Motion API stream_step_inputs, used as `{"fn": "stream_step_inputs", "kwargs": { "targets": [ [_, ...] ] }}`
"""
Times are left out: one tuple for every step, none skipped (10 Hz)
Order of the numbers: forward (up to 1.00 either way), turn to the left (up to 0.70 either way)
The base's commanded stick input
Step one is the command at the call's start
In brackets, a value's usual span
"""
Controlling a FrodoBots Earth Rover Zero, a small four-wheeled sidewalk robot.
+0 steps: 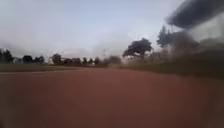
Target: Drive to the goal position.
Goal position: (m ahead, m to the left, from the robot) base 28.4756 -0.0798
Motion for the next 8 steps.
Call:
{"fn": "stream_step_inputs", "kwargs": {
  "targets": [
    [0.70, -0.17],
    [0.70, -0.17],
    [0.70, -0.17],
    [0.70, -0.17],
    [0.70, -0.15],
    [0.70, -0.15],
    [0.70, -0.16],
    [0.70, -0.22]
  ]
}}
